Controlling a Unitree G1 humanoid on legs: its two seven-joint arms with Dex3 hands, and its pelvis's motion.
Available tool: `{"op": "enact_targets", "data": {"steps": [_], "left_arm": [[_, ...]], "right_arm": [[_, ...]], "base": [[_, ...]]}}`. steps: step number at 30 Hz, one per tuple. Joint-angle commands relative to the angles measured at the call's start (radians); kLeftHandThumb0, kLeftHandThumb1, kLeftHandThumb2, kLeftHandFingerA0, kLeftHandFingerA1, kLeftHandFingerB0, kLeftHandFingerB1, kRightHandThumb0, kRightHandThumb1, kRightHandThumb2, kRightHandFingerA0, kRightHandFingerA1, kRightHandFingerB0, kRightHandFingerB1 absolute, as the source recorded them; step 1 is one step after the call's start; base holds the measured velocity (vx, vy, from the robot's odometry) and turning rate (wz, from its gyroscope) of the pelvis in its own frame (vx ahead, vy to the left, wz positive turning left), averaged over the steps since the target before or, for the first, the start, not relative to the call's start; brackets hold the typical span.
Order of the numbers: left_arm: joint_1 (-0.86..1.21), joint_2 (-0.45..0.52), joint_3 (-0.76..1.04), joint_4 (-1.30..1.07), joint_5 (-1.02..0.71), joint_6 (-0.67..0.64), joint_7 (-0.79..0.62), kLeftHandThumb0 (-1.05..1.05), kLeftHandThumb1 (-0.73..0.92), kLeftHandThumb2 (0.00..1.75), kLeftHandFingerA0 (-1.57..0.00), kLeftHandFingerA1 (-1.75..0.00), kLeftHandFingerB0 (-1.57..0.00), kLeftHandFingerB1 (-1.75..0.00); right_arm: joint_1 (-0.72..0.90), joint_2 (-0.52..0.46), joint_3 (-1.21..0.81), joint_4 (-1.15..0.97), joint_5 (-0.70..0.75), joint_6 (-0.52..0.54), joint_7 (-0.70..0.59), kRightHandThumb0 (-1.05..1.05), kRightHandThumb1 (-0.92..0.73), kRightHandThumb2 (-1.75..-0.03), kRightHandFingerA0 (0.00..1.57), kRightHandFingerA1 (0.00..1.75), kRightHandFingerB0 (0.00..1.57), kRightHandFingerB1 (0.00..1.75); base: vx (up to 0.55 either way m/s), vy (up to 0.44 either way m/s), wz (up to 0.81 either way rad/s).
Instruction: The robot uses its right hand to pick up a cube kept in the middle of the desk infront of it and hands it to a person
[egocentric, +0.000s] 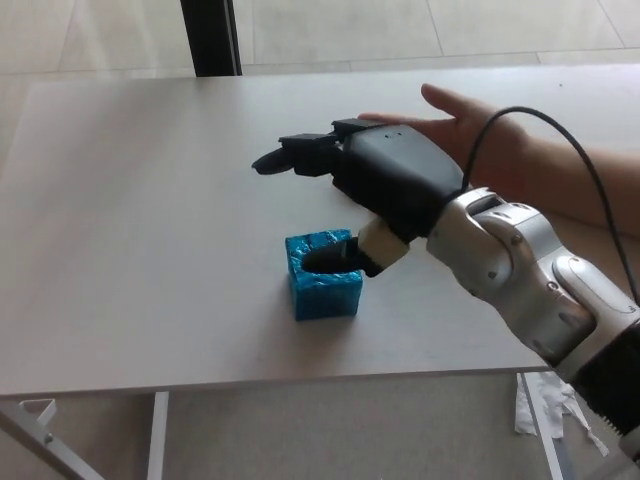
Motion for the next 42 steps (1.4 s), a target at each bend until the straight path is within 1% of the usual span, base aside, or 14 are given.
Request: {"op": "enact_targets", "data": {"steps": [1,2,6,8,9,18,19,23,29,32,37,38,39,42], "left_arm": [[-0.012,0.006,-0.025,-0.007,0.014,-0.012,-0.018,-0.74,0.65,0.6,-0.7,-0.51,-0.55,-0.38],[-0.011,0.006,-0.028,-0.008,0.015,-0.017,-0.02,-0.78,0.65,0.61,-0.68,-0.51,-0.53,-0.38],[-0.011,0.009,-0.044,-0.009,0.022,-0.024,-0.022,-0.77,0.66,0.6,-0.7,-0.53,-0.53,-0.38],[-0.011,0.01,-0.048,-0.011,0.021,-0.028,-0.023,-0.76,0.66,0.6,-0.7,-0.52,-0.52,-0.38],[-0.008,0.01,-0.048,-0.014,0.018,-0.033,-0.028,-0.79,0.66,0.61,-0.69,-0.52,-0.51,-0.38],[-0.022,0.01,-0.059,-0.01,0.024,-0.019,-0.019,-0.72,0.69,0.61,-0.72,-0.51,-0.52,-0.38],[-0.022,0.011,-0.06,-0.009,0.025,-0.02,-0.02,-0.72,0.68,0.61,-0.71,-0.51,-0.5,-0.38],[-0.022,0.009,-0.058,-0.006,0.023,-0.015,-0.016,-0.77,0.67,0.61,-0.74,-0.52,-0.48,-0.38],[-0.018,0.014,-0.076,-0.01,0.033,-0.017,-0.016,-0.74,0.69,0.61,-0.72,-0.52,-0.47,-0.38],[-0.018,0.012,-0.077,-0.008,0.028,-0.02,-0.018,-0.75,0.69,0.61,-0.71,-0.52,-0.47,-0.39],[-0.021,0.013,-0.085,-0.007,0.028,-0.016,-0.016,-0.74,0.71,0.62,-0.74,-0.52,-0.5,-0.39],[-0.019,0.014,-0.089,-0.009,0.032,-0.02,-0.014,-0.72,0.57,0.98,-0.66,-0.63,-0.42,-0.54],[-0.019,0.014,-0.09,-0.008,0.033,-0.021,-0.011,-0.75,0.73,0.63,-0.74,-0.52,-0.5,-0.4],[-0.021,0.011,-0.087,-0.005,0.027,-0.024,-0.008,-0.76,0.74,0.63,-0.74,-0.51,-0.54,-0.41]], "right_arm": [[-0.094,0.0,0.123,0.04,-0.25,0.13,0.098,-0.82,-0.59,-0.59,0.17,0.47,0.34,0.36],[-0.089,0.009,0.127,0.041,-0.244,0.146,0.109,-0.89,-0.5,-0.88,0.13,0.51,0.25,0.43],[-0.082,0.03,0.152,0.038,-0.242,0.216,0.175,-0.9,-0.63,-0.59,0.14,0.47,0.22,0.35],[-0.082,0.034,0.162,0.032,-0.248,0.257,0.221,-0.9,-0.63,-0.6,0.13,0.46,0.19,0.35],[-0.086,0.037,0.167,0.039,-0.244,0.282,0.267,-0.41,-0.19,-0.9,0.02,0.53,0.0,0.51],[-0.131,0.03,0.207,0.082,-0.262,0.38,0.486,-0.42,-0.16,-0.9,0.03,0.53,0.0,0.52],[-0.132,0.033,0.206,0.087,-0.258,0.389,0.5,-1.0,-0.64,-0.6,0.18,0.53,0.1,0.33],[-0.119,0.025,0.205,0.084,-0.262,0.418,0.535,-0.95,-0.57,-0.58,0.26,0.6,0.12,0.35],[-0.056,0.027,0.196,0.055,-0.303,0.429,0.413,-0.77,-0.38,-0.78,0.9,1.35,0.22,0.44],[-0.034,0.039,0.188,0.049,-0.311,0.439,0.378,-0.7,-0.51,-0.59,0.78,1.43,0.24,0.35],[0.013,0.075,0.182,0.045,-0.327,0.448,0.32,-0.76,-0.48,-0.85,0.84,1.24,0.19,0.45],[0.049,0.099,0.171,0.045,-0.334,0.461,0.249,-0.75,-0.49,-0.87,0.87,1.25,0.25,0.49],[0.074,0.109,0.158,0.045,-0.333,0.45,0.197,-0.66,-0.58,-0.64,0.81,1.52,0.38,0.41],[0.147,0.135,0.128,0.069,-0.338,0.41,0.006,-0.55,-0.63,-0.64,0.81,1.61,0.47,0.42]], "base": [[0.0,0.0,0.0],[0.0,0.0,0.0],[0.0,0.0,0.0],[0.0,0.0,0.0],[0.0,0.0,0.0],[0.0,0.0,0.0],[0.0,0.0,0.0],[0.0,0.0,0.0],[0.0,0.0,0.0],[0.0,0.0,0.0],[0.0,0.0,0.0],[0.0,0.0,0.0],[0.0,0.0,0.0],[0.0,0.0,0.0]]}}
